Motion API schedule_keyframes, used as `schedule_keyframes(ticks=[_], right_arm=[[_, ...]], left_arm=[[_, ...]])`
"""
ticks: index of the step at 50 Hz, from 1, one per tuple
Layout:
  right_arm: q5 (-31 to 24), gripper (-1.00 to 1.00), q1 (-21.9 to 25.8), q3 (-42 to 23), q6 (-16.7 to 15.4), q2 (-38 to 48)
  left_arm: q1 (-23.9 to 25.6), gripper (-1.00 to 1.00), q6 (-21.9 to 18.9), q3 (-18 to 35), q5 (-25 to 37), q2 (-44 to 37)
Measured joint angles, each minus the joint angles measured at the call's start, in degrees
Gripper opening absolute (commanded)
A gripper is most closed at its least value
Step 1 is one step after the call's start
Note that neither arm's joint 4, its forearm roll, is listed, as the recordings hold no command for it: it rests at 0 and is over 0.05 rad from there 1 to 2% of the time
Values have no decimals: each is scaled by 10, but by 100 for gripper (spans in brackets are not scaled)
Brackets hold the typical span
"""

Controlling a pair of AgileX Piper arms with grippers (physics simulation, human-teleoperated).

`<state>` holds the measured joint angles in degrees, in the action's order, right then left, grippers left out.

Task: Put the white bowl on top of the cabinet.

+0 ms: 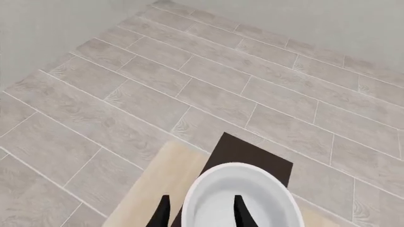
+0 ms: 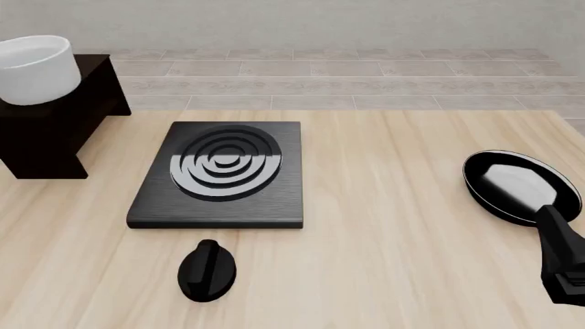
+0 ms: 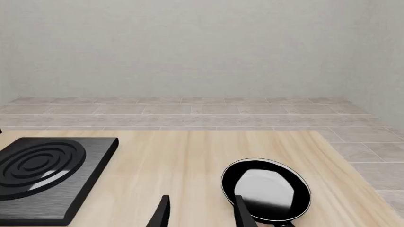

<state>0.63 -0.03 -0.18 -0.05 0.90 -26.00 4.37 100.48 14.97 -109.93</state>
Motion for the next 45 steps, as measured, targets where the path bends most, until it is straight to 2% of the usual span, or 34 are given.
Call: schedule_keyframes(ticks=[8,17,45], right_arm=[[0,100,0,0,0,0],[0,100,0,0,0,0],[0,100,0,0,0,0]], left_arm=[[6,100,-4,12,16,21],[19,100,-12,0,20,56],[84,100,-33,-151,-22,216]])
